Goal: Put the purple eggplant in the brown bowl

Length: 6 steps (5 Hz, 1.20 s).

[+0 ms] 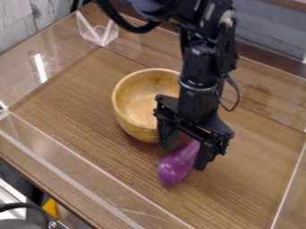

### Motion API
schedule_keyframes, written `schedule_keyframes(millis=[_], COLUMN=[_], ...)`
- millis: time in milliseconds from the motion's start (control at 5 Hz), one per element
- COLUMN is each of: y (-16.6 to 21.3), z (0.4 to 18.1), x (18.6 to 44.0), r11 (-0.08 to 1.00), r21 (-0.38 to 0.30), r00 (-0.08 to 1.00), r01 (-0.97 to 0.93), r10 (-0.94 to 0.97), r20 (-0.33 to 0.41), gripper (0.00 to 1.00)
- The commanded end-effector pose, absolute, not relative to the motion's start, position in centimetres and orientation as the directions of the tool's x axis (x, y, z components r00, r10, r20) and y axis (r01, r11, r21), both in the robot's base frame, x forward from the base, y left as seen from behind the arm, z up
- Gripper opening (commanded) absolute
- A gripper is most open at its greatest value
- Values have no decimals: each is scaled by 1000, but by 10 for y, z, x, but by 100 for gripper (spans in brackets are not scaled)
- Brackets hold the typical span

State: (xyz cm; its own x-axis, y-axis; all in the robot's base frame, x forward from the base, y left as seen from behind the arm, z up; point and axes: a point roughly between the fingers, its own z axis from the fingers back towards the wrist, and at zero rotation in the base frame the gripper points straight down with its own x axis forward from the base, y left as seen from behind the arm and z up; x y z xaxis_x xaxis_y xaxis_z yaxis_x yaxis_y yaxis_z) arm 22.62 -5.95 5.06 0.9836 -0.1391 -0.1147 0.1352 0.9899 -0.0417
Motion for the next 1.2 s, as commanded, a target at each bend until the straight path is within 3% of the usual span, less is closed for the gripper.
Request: schedule_keyframes(millis=[0,200,1000], y=[-63,-60,-51], z=[48,48,75], x=[232,232,237], r11=[989,989,987], r21=[-37,-29,16], r00=[986,986,985], r01=[145,144,160], r10=[-147,-146,-159], r20=[-80,-81,-72], gripper=[100,0,0])
